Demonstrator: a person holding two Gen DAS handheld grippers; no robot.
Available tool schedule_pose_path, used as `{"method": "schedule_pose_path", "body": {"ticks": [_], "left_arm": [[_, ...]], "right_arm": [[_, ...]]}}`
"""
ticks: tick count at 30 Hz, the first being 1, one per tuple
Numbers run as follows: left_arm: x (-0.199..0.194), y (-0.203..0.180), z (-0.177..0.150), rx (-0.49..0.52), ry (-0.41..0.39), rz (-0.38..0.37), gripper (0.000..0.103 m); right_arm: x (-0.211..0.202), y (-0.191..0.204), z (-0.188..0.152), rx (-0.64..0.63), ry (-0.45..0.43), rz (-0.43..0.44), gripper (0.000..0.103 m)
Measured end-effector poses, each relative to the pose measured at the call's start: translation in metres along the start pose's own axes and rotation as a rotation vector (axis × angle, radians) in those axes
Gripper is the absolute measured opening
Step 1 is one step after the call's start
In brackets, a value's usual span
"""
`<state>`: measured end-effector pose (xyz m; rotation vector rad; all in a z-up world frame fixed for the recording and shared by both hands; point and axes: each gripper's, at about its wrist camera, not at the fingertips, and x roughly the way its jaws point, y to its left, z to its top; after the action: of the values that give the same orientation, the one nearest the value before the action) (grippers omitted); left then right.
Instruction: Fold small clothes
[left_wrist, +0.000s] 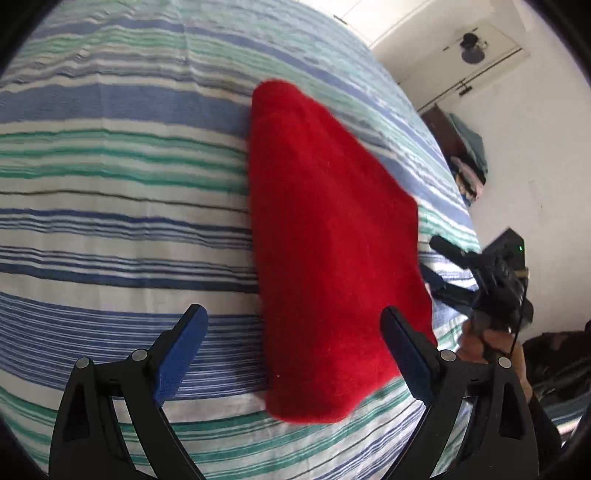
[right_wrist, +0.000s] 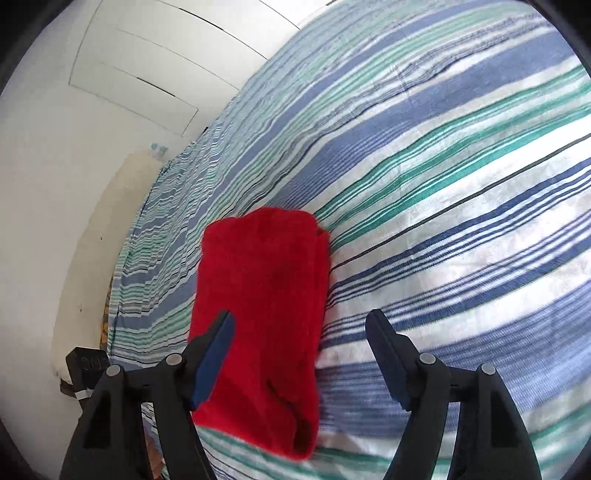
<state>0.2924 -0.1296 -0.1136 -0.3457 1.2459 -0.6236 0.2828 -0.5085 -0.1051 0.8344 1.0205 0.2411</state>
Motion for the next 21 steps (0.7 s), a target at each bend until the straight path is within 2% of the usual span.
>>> {"method": "schedule_pose_path", "body": {"ticks": [2, 4, 5, 6, 7, 8, 9, 10, 12, 14, 17, 21], "left_arm": [[0.015, -0.005, -0.009, 0.04, 0.056, -0.013, 0.095], [0.025, -0.008, -0.015, 0.079, 0.064, 0.01, 0.095], [0.028, -0.007, -0.015, 0.074, 0.062, 0.008, 0.094], [0.03, -0.004, -0.015, 0.048, 0.052, -0.003, 0.083], [0.031, 0.0, -0.014, 0.015, 0.036, -0.014, 0.068], [0.032, 0.006, -0.012, -0.031, 0.041, -0.049, 0.031], [0.032, 0.009, -0.011, -0.074, 0.053, -0.076, 0.028], [0.026, 0.007, -0.012, -0.074, 0.033, -0.071, 0.026], [0.01, -0.008, -0.013, -0.003, -0.007, -0.048, 0.025], [-0.018, -0.029, -0.017, 0.077, -0.07, -0.027, 0.025], [-0.055, -0.047, -0.022, 0.123, -0.141, -0.047, 0.025], [-0.085, -0.054, -0.029, 0.148, -0.194, -0.041, 0.029]], "right_arm": [[0.02, -0.009, 0.011, 0.031, 0.02, 0.013, 0.073], [0.036, -0.009, 0.019, 0.036, 0.009, 0.041, 0.073], [0.044, -0.008, 0.02, 0.047, 0.015, 0.081, 0.073], [0.052, -0.007, 0.022, 0.066, 0.037, 0.141, 0.071], [0.061, -0.004, 0.024, 0.081, 0.059, 0.179, 0.067], [0.069, 0.0, 0.025, 0.08, 0.074, 0.173, 0.051], [0.075, 0.007, 0.026, 0.05, 0.086, 0.107, 0.019], [0.077, 0.014, 0.024, 0.007, 0.085, 0.037, 0.018], [0.065, 0.041, 0.022, -0.094, 0.034, 0.002, 0.018], [0.047, 0.071, 0.019, -0.195, -0.013, 0.028, 0.017], [0.019, 0.113, 0.014, -0.324, -0.062, 0.067, 0.017], [-0.006, 0.149, 0.013, -0.395, -0.098, 0.126, 0.017]]}}
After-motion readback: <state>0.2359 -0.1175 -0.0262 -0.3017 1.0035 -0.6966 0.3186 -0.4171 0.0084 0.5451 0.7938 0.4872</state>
